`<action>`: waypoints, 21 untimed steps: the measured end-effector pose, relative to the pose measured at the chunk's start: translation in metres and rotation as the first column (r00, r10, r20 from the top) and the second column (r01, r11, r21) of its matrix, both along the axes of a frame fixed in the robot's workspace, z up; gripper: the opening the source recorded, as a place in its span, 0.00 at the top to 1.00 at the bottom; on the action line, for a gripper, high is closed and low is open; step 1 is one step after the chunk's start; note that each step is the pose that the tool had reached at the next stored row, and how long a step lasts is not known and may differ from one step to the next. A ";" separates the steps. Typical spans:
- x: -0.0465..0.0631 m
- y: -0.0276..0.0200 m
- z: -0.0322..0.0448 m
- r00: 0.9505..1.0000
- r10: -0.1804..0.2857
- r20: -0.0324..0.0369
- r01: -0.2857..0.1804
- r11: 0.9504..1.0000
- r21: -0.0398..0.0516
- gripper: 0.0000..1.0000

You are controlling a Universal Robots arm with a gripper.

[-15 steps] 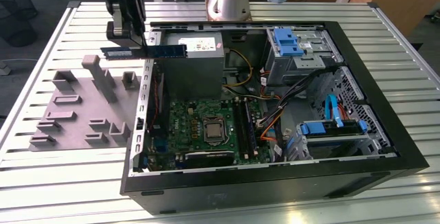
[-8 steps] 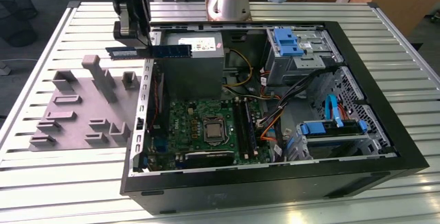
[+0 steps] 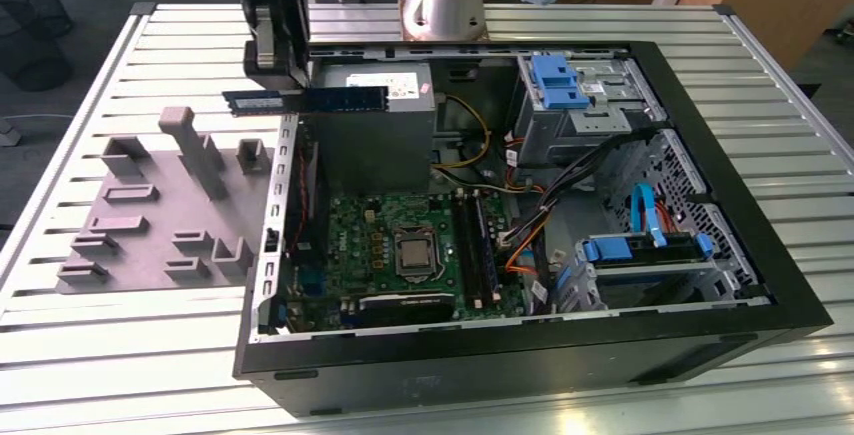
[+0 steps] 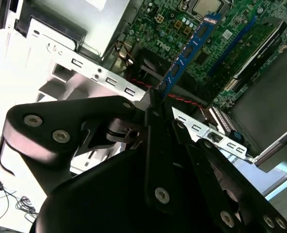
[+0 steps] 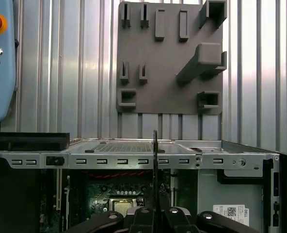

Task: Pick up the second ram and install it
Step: 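Pick up the second ram and move it above second insertion slot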

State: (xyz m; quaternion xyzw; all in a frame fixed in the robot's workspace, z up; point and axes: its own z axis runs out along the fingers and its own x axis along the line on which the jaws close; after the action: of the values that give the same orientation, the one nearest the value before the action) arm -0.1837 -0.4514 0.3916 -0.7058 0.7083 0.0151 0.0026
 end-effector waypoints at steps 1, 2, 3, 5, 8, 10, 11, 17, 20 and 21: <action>0.002 0.0000 0.0000 1.000 0.000 0.000 0.000 1.000 0.000 0.86; 0.003 0.0000 0.0000 1.000 0.000 0.000 0.000 1.000 0.000 0.86; 0.004 0.0000 0.0000 1.000 0.000 0.000 0.000 1.000 0.000 0.86; 0.007 0.0000 0.0000 1.000 0.000 0.000 0.000 1.000 0.000 0.86; 0.012 0.0000 0.0000 1.000 0.000 0.000 0.000 1.000 0.000 0.86; 0.015 0.0000 0.0000 1.000 0.000 0.000 0.000 1.000 0.000 0.86; 0.017 0.0000 0.0000 1.000 0.000 0.000 0.000 1.000 0.000 0.86; 0.032 0.0000 0.0000 1.000 0.000 0.000 0.000 1.000 0.000 0.86; 0.038 0.0000 0.0000 1.000 0.000 0.000 0.000 1.000 0.000 0.86; 0.040 0.0000 0.0000 1.000 0.000 0.000 0.000 1.000 0.000 0.86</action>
State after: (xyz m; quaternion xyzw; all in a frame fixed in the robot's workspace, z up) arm -0.1437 -0.4514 0.3915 -0.7058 0.7083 0.0151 0.0026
